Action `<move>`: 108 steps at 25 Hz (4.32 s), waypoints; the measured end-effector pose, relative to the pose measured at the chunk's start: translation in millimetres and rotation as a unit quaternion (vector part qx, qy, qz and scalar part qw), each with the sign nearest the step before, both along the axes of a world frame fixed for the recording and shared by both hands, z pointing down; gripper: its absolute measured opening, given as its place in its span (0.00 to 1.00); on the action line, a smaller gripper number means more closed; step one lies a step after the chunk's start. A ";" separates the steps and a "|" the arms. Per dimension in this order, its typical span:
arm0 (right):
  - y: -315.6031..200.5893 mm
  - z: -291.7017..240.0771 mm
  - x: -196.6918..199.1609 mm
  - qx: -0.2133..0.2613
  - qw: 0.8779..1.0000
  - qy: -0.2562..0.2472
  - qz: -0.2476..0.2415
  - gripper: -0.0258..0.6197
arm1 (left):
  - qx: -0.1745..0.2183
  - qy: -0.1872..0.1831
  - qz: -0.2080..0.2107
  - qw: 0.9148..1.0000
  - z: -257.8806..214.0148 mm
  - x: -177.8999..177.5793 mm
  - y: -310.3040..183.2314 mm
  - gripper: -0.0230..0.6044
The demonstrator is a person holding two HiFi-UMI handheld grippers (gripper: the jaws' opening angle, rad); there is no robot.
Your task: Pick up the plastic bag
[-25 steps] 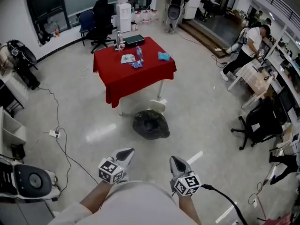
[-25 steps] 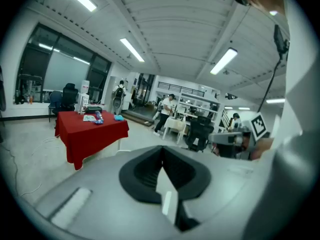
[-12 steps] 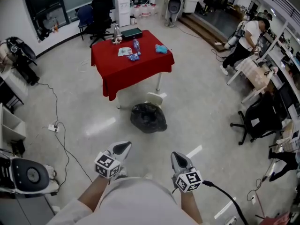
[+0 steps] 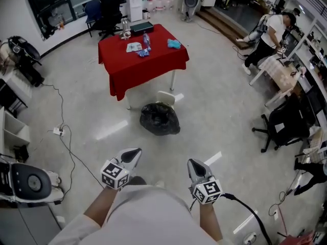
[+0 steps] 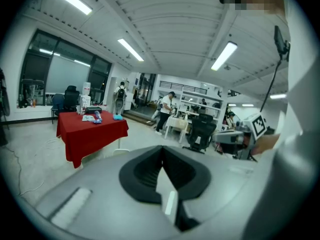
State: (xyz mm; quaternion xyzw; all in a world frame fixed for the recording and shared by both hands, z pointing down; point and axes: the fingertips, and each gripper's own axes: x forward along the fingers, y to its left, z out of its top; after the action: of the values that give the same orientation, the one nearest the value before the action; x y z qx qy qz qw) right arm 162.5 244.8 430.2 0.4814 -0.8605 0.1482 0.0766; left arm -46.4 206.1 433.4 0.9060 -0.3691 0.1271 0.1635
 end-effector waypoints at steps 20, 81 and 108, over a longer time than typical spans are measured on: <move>-88.9 21.7 6.7 -0.019 0.999 0.001 0.045 0.03 | 0.001 -0.013 0.030 0.999 21.2 -1.9 -113.6 0.04; -434.3 517.9 43.2 -0.306 0.950 0.065 0.004 0.12 | -0.248 -0.163 0.086 0.951 564.9 -72.8 -479.8 0.21; -432.9 690.8 39.1 -0.395 0.916 0.060 -0.042 0.04 | -0.398 -0.066 0.012 0.915 710.8 -73.5 -491.7 0.05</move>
State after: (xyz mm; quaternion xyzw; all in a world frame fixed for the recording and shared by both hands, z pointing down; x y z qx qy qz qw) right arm 201.6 -188.1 1121.0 0.3830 -0.7449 0.4436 0.3188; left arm -119.9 -285.6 1144.3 0.7601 -0.2868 0.3249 0.4841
